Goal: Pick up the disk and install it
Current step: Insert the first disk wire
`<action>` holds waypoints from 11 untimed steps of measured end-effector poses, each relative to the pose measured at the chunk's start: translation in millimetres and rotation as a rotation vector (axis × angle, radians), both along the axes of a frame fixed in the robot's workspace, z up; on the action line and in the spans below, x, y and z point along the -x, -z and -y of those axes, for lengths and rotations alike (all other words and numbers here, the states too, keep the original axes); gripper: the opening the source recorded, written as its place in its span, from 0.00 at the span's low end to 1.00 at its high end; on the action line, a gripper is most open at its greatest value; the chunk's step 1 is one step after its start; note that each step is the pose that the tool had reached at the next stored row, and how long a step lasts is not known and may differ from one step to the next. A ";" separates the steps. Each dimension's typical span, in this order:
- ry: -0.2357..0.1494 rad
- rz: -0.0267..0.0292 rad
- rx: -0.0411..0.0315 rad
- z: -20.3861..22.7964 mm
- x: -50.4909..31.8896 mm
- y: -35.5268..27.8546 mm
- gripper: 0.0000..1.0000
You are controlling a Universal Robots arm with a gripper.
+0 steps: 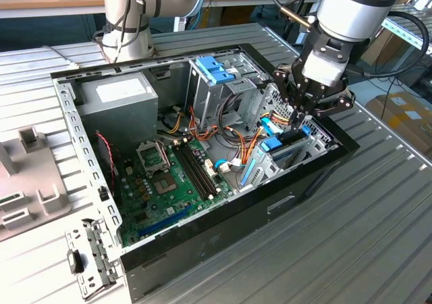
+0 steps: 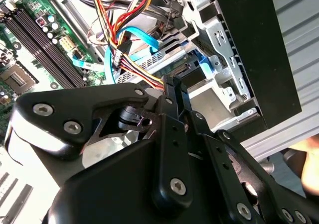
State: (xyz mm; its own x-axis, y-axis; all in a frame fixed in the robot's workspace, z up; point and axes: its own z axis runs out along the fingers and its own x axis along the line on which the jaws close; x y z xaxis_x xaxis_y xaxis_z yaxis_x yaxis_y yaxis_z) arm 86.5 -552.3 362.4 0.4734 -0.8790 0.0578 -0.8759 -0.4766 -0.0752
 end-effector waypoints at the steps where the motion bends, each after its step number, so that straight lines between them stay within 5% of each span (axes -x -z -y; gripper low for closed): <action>1: 0.002 -0.0001 0.0000 0.0 0.0 0.0 0.17; 11: 0.025 -0.0001 0.0000 0.0 0.0 0.1 0.17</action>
State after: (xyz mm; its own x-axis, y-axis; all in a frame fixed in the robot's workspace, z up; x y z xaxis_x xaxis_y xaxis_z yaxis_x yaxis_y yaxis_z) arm 86.5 -552.3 362.3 0.4509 -0.8907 0.0578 -0.8877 -0.4542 -0.0751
